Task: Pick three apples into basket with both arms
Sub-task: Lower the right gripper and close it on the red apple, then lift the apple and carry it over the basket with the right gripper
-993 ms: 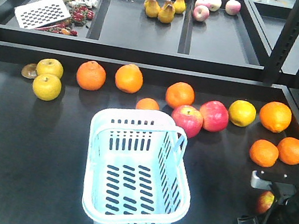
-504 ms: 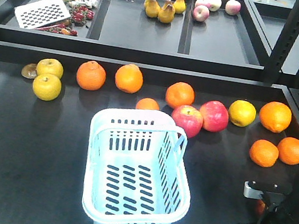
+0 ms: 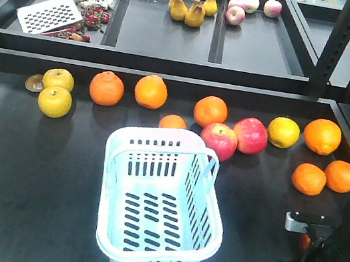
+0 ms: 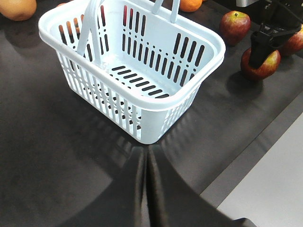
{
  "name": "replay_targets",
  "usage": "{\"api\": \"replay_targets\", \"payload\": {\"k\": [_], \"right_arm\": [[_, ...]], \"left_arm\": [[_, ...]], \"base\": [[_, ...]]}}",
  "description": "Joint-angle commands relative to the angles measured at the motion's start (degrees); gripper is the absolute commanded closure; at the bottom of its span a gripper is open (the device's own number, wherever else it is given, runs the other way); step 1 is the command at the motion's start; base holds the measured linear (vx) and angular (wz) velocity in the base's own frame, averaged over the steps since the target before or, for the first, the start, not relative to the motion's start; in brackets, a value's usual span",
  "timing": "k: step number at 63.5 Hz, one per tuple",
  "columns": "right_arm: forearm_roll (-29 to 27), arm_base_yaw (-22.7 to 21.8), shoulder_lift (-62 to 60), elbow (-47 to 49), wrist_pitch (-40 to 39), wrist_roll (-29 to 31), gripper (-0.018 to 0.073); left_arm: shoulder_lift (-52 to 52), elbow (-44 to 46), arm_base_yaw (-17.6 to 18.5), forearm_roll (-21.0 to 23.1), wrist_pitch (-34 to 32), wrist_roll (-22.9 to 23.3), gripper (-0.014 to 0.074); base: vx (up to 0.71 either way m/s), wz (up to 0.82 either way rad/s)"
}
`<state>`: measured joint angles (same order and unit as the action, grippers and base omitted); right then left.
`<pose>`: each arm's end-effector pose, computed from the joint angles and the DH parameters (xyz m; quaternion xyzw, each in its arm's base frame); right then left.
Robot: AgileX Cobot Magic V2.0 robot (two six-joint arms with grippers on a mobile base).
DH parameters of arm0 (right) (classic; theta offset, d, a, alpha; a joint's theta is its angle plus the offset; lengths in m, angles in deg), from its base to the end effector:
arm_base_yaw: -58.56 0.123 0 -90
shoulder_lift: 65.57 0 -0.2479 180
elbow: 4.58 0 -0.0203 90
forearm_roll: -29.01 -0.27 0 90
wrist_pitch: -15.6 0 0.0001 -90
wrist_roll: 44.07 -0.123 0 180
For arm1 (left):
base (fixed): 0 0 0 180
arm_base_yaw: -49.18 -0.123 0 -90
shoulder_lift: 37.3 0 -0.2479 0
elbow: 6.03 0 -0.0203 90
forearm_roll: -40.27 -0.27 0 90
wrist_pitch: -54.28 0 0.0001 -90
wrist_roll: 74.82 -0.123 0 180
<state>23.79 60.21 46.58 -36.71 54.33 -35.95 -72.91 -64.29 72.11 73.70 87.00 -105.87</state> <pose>0.2610 0.0145 0.0226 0.0489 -0.9981 -0.0290 0.0246 0.1410 -0.0995 0.2070 0.2579 0.8288 -0.2165 0.4469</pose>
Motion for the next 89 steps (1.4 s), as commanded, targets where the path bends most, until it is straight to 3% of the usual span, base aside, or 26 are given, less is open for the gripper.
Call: {"api": "replay_targets", "payload": {"k": [1,15,24,32,40,46,49,66,77,89], "right_arm": [[-0.1,-0.3,-4.9,1.1,0.6,1.1,0.0348],[-0.3,-0.3,-17.3,1.1,2.3,1.8,0.0573],[-2.9,-0.3,-26.0,1.1,5.6,4.5,0.0568],[-11.3,-0.3,-33.6,1.1,6.9,10.0,0.0566],[-25.9,0.1,-38.3,1.1,8.9,19.3,0.0564],[-36.6,3.7,-39.1,1.1,9.6,25.4,0.0564],[-39.0,6.8,-38.6,1.1,8.7,26.7,0.0564],[-42.5,24.8,-30.6,1.1,-11.7,26.5,0.0559],[-42.5,27.7,-23.0,1.5,-20.3,26.8,0.0480],[-42.4,27.7,-18.3,5.6,-19.4,27.3,0.0222]], "left_arm": [[-0.3,1.5,0.2,1.8,-3.5,0.4,0.0604],[-0.3,1.5,0.2,1.8,-3.5,0.4,0.0604],[-0.3,1.5,0.2,1.8,-3.5,0.4,0.0604],[-0.3,1.5,0.2,1.8,-3.5,0.4,0.0604],[-0.3,1.5,0.2,1.8,-3.5,0.4,0.0604],[-0.3,1.5,0.2,1.8,-3.5,0.4,0.0604],[-0.3,1.5,0.2,1.8,-3.5,0.4,0.0604],[-0.3,1.5,0.2,1.8,-3.5,0.4,0.0604],[-0.3,1.5,0.2,1.8,-3.5,0.4,0.0604],[-0.3,1.5,0.2,1.8,-3.5,0.4,0.0604]], "base": [[0.00,0.00],[0.00,0.00],[0.00,0.00],[0.00,0.00],[0.00,0.00],[0.00,0.00],[0.00,0.00],[0.00,0.00],[0.00,0.00],[0.00,0.00]]}}
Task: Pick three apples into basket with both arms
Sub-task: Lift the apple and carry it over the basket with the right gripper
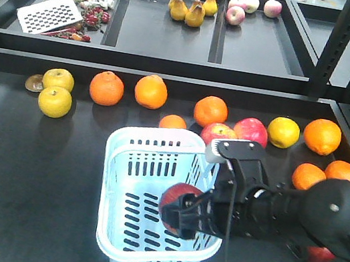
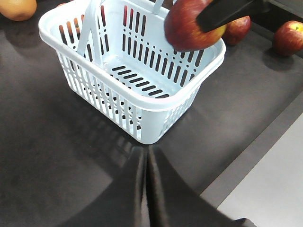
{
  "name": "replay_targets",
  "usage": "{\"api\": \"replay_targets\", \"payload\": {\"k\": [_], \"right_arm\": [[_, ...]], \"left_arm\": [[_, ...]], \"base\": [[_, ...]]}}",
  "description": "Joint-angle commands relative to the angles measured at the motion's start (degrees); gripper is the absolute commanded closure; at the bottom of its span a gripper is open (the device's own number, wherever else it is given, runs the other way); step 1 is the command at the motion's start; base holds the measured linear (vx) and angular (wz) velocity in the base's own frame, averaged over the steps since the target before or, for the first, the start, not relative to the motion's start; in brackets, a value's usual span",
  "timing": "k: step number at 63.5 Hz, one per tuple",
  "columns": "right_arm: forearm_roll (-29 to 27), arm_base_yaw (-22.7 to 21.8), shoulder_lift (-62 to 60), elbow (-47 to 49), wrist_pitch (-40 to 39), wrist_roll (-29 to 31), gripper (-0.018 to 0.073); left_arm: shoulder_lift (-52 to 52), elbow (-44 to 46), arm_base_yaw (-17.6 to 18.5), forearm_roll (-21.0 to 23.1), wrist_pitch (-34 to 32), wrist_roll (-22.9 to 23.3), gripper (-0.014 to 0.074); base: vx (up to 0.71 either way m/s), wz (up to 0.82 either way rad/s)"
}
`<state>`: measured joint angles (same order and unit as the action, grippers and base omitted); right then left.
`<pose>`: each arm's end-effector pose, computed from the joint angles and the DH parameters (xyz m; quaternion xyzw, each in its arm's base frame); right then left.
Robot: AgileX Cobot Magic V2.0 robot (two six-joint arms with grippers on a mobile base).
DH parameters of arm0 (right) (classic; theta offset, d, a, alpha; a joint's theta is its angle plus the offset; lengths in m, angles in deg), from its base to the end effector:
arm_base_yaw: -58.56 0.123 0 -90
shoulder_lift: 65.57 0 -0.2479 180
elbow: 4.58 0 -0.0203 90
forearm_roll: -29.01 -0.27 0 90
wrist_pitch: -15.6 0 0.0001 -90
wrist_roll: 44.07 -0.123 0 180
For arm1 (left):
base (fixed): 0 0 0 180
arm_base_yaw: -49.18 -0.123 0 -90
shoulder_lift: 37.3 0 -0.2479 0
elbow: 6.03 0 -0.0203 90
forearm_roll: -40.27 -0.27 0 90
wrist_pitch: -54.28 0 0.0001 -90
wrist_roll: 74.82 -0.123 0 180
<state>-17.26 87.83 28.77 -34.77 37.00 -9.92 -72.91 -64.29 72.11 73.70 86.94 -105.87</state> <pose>0.2714 0.1894 0.1434 -0.2003 0.9097 0.2325 0.2796 0.1411 -0.0995 0.2070 0.2577 0.8287 -0.2164 0.4473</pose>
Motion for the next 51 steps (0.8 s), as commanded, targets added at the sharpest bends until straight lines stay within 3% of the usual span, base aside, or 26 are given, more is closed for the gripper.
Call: {"api": "replay_targets", "payload": {"k": [1,6,15,51], "right_arm": [[-1.4,0.1,-0.4,3.9,-1.9,1.4,0.0202],[-1.4,0.1,0.0,4.9,-1.5,1.9,0.0090],[-1.4,0.1,0.0,5.2,-1.3,2.3,-0.0010],[-2.5,0.1,0.0,5.2,-2.5,2.7,0.0013]], "left_arm": [[-0.3,1.5,0.2,1.8,-3.4,0.4,0.0604],[-0.3,1.5,0.2,1.8,-3.4,0.4,0.0604],[-0.3,1.5,0.2,1.8,-3.4,0.4,0.0604],[-0.3,1.5,0.2,1.8,-3.4,0.4,0.0604]], "base": [[0.00,0.00],[0.00,0.00],[0.00,0.00],[0.00,0.00]]}}
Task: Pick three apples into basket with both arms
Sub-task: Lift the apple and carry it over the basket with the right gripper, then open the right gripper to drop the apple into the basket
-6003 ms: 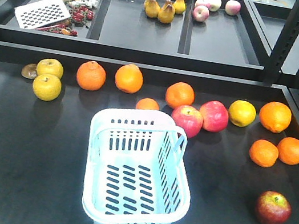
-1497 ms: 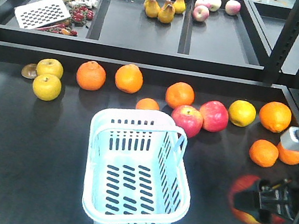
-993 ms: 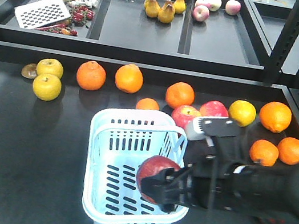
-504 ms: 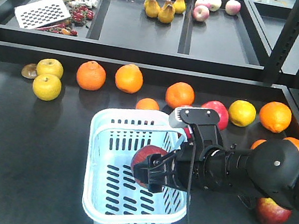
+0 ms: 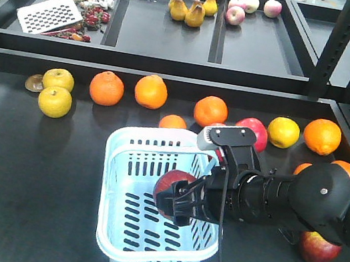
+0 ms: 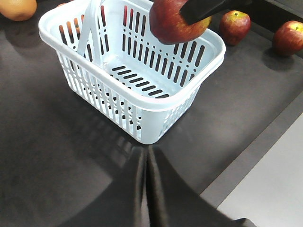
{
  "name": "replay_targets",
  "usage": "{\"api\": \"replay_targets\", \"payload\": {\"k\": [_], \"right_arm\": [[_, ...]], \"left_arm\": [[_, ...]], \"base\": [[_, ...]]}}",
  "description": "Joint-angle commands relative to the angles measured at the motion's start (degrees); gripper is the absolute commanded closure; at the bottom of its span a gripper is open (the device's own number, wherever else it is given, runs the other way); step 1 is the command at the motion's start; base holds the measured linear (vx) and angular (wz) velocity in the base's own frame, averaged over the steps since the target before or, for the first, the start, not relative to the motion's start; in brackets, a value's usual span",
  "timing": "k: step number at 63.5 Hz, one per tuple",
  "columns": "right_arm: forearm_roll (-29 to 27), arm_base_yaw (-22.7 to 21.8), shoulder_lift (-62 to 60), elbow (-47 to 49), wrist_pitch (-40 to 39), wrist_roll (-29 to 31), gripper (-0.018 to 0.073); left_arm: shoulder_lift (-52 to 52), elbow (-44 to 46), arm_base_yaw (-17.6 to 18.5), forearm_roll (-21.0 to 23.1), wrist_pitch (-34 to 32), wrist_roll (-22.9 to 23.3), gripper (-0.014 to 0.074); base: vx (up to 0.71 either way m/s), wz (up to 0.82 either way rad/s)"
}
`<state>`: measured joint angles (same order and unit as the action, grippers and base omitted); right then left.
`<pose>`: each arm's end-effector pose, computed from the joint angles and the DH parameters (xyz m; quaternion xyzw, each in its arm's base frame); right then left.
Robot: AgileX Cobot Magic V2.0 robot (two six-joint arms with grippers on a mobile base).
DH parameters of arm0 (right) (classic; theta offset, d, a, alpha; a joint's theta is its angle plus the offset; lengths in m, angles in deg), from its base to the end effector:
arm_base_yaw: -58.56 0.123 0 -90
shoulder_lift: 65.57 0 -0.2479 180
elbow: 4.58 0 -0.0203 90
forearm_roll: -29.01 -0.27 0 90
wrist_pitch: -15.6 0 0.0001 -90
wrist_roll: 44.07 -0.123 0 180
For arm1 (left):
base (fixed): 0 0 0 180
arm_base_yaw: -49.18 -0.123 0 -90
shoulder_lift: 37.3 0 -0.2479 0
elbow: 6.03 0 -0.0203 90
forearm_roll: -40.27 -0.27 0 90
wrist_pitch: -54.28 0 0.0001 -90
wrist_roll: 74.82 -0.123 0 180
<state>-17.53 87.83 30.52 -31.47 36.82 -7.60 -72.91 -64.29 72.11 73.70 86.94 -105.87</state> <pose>0.2836 0.1961 0.1514 -0.2170 0.9006 0.2310 0.2974 0.1411 -0.0995 0.2070 0.2577 0.8287 -0.2164 0.4473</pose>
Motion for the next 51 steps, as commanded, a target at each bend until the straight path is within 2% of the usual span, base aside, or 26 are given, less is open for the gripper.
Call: {"api": "replay_targets", "payload": {"k": [1,11,28,41,51], "right_arm": [[-2.5,0.1,-1.7,1.9,-2.3,0.4,0.0014],[-2.5,0.1,-1.7,1.9,-0.3,0.4,0.0003],[0.1,0.1,-1.7,1.9,-0.7,0.4,-0.0076],[1.1,0.1,-1.7,1.9,-1.1,0.7,-0.0067],[1.1,0.1,-1.7,1.9,0.7,0.8,-0.0015]], "left_arm": [[-0.3,1.5,0.2,1.8,-3.4,0.4,0.0604],[-0.3,1.5,0.2,1.8,-3.4,0.4,0.0604],[-0.3,1.5,0.2,1.8,-3.4,0.4,0.0604],[-0.3,1.5,0.2,1.8,-3.4,0.4,0.0604],[-0.3,1.5,0.2,1.8,-3.4,0.4,0.0604]], "base": [[0.00,0.00],[0.00,0.00],[0.00,0.00],[0.00,0.00],[0.00,0.00]]}}
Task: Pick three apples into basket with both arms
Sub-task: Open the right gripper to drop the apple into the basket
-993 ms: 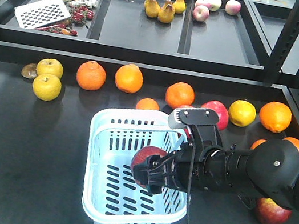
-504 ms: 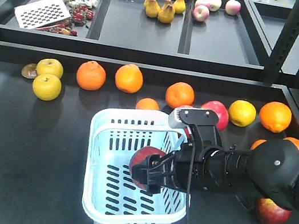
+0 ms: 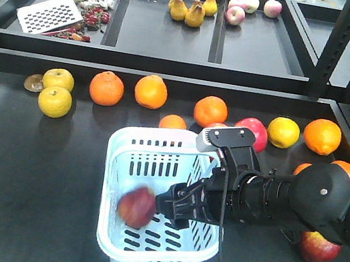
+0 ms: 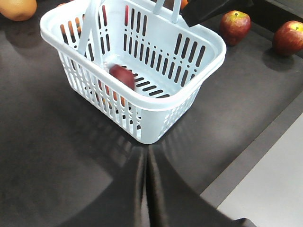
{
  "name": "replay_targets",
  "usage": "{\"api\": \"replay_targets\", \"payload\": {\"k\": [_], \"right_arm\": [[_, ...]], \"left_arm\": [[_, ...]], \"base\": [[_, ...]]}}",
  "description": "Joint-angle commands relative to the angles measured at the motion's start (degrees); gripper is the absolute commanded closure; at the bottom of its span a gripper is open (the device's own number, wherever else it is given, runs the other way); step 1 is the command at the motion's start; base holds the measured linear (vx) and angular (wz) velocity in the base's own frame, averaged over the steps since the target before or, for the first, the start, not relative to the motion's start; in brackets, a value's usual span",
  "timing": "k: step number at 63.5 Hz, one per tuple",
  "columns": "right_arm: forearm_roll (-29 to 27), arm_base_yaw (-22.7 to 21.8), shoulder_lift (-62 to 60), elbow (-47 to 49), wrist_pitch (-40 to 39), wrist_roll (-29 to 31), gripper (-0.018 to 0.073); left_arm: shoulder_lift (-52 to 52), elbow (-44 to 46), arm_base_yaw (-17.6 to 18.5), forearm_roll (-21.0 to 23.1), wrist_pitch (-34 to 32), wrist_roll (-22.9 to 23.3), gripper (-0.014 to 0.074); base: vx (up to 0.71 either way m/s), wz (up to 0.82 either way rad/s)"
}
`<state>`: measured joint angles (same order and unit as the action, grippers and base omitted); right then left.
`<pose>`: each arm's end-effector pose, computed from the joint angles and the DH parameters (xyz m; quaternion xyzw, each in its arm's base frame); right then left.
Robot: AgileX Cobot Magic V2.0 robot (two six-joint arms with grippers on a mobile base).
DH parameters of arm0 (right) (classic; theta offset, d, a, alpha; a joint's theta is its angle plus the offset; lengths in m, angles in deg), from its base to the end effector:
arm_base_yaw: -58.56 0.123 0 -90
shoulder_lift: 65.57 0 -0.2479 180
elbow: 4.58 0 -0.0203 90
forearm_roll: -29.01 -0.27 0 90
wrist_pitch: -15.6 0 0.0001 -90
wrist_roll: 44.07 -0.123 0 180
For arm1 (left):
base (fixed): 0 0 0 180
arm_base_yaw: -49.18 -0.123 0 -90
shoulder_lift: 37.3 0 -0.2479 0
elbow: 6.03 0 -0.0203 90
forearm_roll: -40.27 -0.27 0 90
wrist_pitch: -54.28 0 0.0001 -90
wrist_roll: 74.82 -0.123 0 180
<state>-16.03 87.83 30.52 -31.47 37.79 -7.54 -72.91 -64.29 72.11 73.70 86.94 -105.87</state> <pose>0.2817 0.1957 0.1500 -0.2310 0.9003 0.2262 0.2914 0.1411 -0.0995 0.2070 0.2577 0.8287 -0.2164 0.4473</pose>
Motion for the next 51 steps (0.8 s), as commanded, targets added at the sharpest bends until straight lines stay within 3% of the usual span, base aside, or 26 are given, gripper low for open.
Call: {"api": "replay_targets", "payload": {"k": [1,18,31,40,51], "right_arm": [[-0.4,0.1,-1.7,1.9,-0.2,0.8,-0.0008],[-0.6,0.1,-1.7,1.9,0.4,0.9,0.0157],[0.7,0.0,-2.9,1.9,8.2,0.4,0.0336],[6.9,-0.9,-6.0,1.9,12.6,-3.8,0.0433],[21.4,-5.4,-13.5,1.9,15.9,-16.3,0.0489]], "left_arm": [[-0.3,1.5,0.2,1.8,-3.4,0.4,0.0604],[-0.3,1.5,0.2,1.8,-3.5,0.4,0.0604],[-0.3,1.5,0.2,1.8,-3.5,0.4,0.0604],[-0.3,1.5,0.2,1.8,-3.5,0.4,0.0604],[-0.3,1.5,0.2,1.8,-3.4,0.4,0.0604]], "base": [[0.00,0.00],[0.00,0.00],[0.00,0.00],[0.00,0.00],[0.00,0.00]]}}
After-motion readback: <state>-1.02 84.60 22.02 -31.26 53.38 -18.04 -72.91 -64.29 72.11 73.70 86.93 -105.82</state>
